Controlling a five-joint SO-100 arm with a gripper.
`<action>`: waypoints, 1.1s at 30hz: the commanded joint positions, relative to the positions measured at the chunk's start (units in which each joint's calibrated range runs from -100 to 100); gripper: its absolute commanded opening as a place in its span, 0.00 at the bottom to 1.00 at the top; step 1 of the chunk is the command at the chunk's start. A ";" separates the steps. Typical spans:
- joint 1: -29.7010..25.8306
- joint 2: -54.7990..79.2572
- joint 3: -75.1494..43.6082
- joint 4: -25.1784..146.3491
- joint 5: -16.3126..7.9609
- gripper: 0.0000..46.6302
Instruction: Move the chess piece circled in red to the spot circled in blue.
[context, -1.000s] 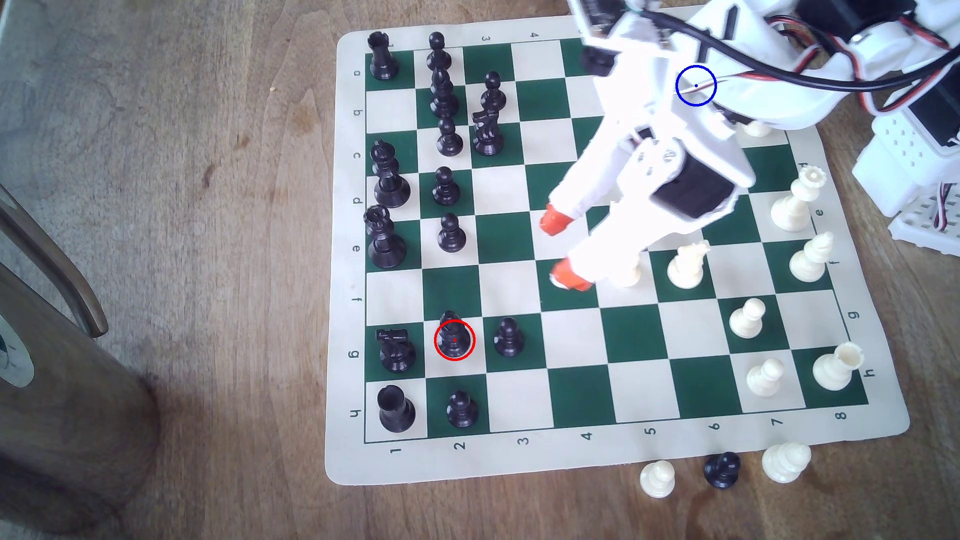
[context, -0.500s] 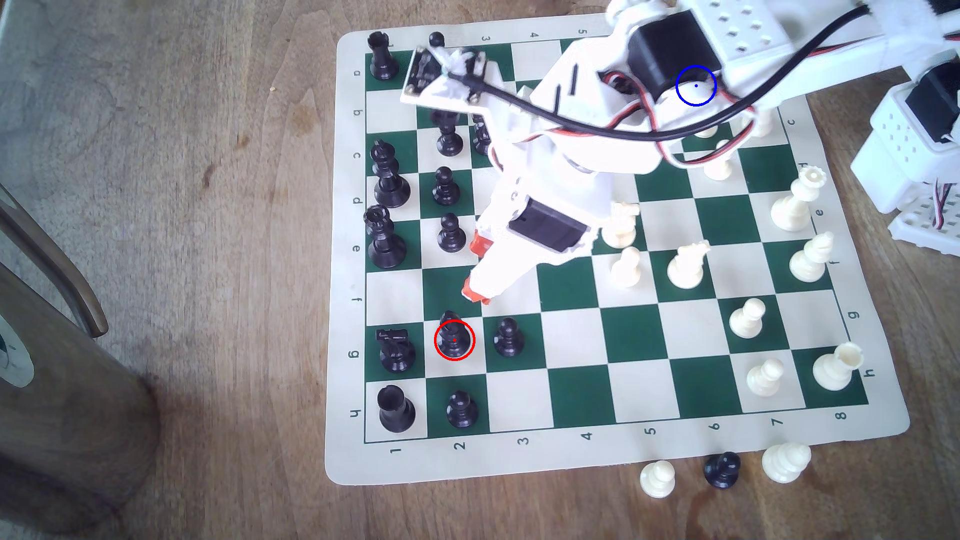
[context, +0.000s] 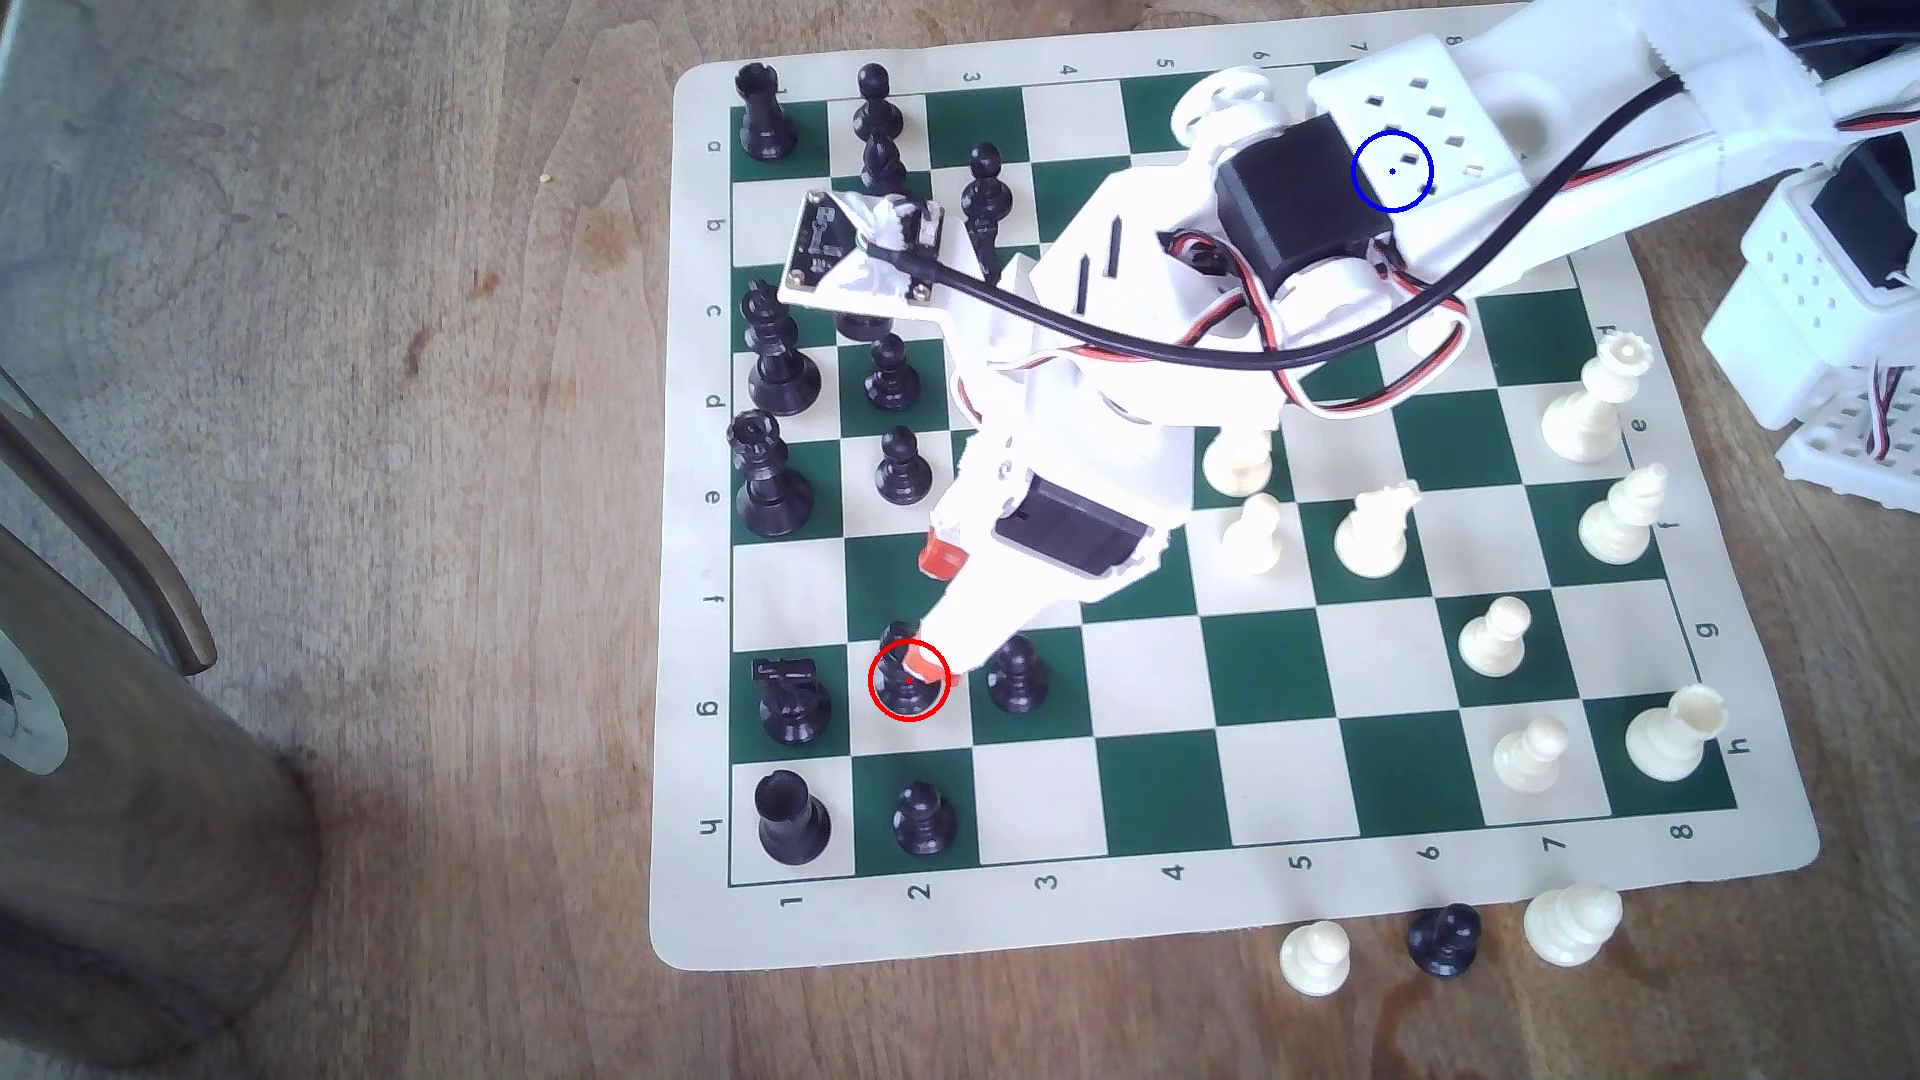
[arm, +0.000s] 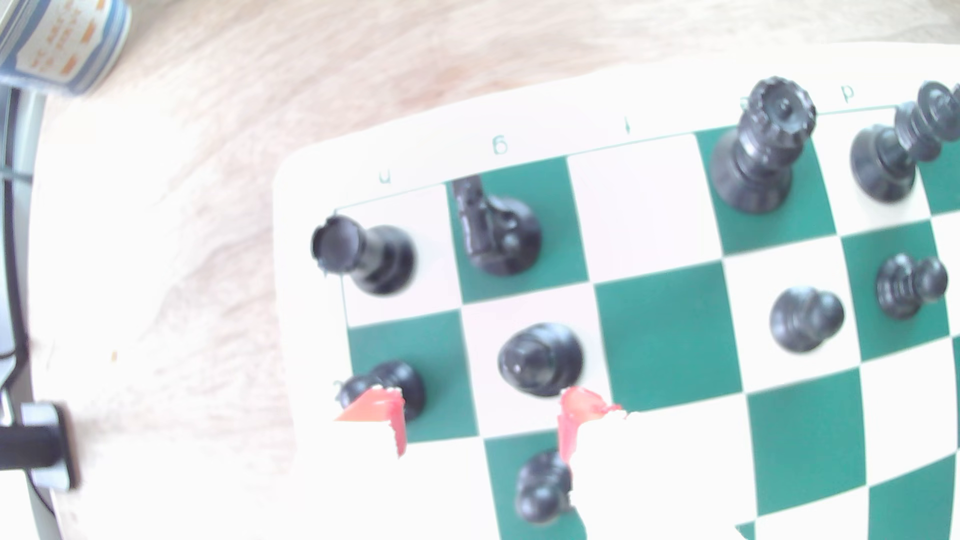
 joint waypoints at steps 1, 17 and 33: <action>-0.23 -2.04 -0.43 -3.31 -0.10 0.34; 0.31 0.09 9.27 -14.77 -0.05 0.32; 0.94 0.17 14.98 -21.82 0.29 0.31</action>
